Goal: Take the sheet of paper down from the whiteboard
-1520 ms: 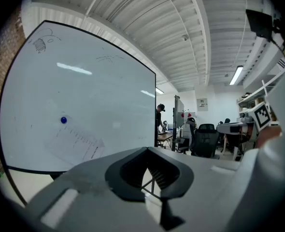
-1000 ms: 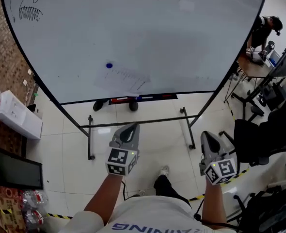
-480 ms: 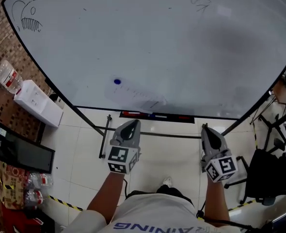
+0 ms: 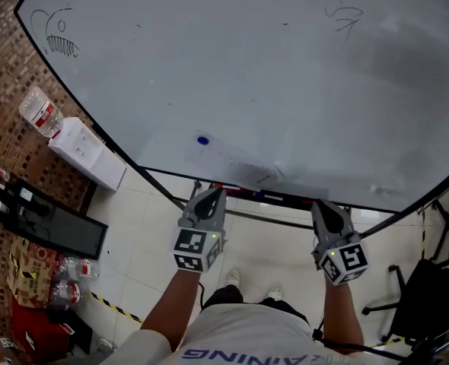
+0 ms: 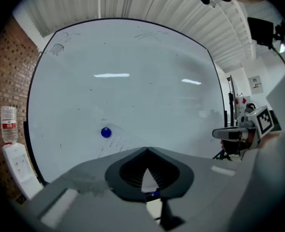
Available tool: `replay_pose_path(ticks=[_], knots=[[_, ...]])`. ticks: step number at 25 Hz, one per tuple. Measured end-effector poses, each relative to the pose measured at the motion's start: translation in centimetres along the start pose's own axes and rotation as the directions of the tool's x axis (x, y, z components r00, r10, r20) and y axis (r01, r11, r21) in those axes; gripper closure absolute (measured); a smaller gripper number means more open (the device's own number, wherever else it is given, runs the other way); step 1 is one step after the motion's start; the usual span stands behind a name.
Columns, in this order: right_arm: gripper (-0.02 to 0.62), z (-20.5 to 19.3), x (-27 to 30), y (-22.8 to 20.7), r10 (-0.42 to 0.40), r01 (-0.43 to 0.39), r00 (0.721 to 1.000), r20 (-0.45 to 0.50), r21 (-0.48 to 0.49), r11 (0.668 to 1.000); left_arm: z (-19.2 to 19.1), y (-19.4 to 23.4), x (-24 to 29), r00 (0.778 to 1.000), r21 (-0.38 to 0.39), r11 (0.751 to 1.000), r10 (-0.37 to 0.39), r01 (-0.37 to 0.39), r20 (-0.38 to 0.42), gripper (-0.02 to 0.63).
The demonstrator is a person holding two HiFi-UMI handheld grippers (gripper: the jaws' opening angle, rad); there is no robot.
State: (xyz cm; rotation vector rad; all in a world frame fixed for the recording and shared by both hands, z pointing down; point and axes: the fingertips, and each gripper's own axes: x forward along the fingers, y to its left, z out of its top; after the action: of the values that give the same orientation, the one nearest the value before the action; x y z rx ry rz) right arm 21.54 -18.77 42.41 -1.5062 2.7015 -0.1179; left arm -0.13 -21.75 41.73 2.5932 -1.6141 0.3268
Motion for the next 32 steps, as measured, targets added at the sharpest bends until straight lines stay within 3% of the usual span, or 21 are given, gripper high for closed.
replay_pose_path(ticks=[4, 11, 16, 22, 32], knots=[[0.589, 0.0, 2.2, 0.7, 0.006, -0.007, 1.000, -0.013, -0.021, 1.000, 0.0, 2.5, 1.1, 1.000, -0.006, 1.000, 0.010, -0.010, 0.010, 0.600], [0.589, 0.2, 6.2, 1.1, -0.059, 0.057, 0.997, -0.044, -0.042, 0.997, 1.0, 8.1, 5.0, 0.999, 0.005, 0.999, 0.042, -0.042, 0.031, 0.599], [0.589, -0.1, 8.2, 2.0, -0.092, 0.090, 0.994, -0.057, -0.042, 0.995, 1.2, 11.0, 7.0, 0.998, 0.061, 0.997, 0.055, -0.056, 0.021, 0.517], [0.589, -1.2, 9.2, 2.3, -0.117, 0.112, 0.989, -0.090, -0.054, 0.992, 2.0, 11.9, 7.5, 0.997, 0.076, 0.995, 0.059, -0.063, 0.057, 0.457], [0.589, -2.9, 10.1, 2.5, -0.098, 0.093, 0.986, -0.134, -0.043, 0.995, 2.9, 11.9, 8.5, 0.992, 0.068, 0.992, 0.097, -0.102, 0.077, 0.443]])
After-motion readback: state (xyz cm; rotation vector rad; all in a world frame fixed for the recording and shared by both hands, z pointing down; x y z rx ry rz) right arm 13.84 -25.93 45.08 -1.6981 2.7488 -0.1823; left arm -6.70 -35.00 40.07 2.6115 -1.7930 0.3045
